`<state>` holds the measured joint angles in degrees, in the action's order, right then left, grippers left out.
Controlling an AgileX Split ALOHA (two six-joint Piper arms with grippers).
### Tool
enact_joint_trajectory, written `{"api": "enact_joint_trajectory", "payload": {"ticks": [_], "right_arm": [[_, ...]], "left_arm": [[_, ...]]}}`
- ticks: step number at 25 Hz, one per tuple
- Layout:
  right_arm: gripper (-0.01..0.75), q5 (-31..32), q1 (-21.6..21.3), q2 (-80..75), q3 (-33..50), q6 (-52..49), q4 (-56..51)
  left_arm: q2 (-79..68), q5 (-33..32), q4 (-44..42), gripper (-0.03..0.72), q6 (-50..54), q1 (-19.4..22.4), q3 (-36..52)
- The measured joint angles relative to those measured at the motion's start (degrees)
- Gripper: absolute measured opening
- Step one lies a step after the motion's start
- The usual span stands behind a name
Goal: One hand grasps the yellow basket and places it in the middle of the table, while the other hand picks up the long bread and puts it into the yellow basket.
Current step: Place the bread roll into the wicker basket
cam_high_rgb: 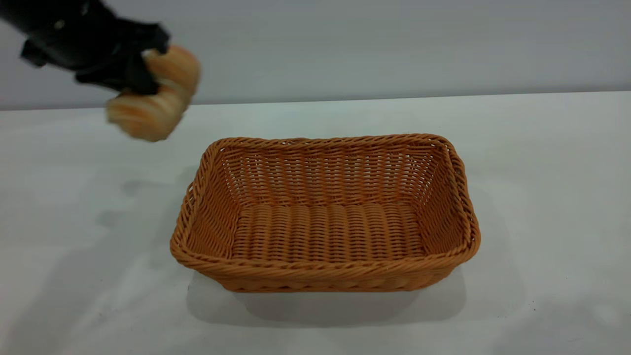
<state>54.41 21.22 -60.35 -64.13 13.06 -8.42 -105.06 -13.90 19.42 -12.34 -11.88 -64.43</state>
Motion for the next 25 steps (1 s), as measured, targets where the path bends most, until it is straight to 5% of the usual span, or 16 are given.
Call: {"api": "enact_joint_trajectory", "payload": {"ticks": [10, 19, 22, 25], "right_arm": [[0.535, 0.0, 0.0, 0.0, 0.0, -0.1, -0.1], [0.535, 0.0, 0.0, 0.0, 0.0, -0.1, -0.1], [0.535, 0.0, 0.0, 0.0, 0.0, -0.1, -0.1], [0.535, 0.0, 0.0, 0.0, 0.0, -0.1, -0.1]], "left_arm": [[-3.4, 4.1, 0.3, 0.080, 0.0, -13.3, 0.1], [-11.1, 10.2, 0.3, 0.090, -0.2, -16.4, 0.1], [-11.8, 10.6, 0.3, 0.175, -0.2, -16.4, 0.1], [-11.8, 11.7, 0.3, 0.347, -0.2, -16.4, 0.1]]}}
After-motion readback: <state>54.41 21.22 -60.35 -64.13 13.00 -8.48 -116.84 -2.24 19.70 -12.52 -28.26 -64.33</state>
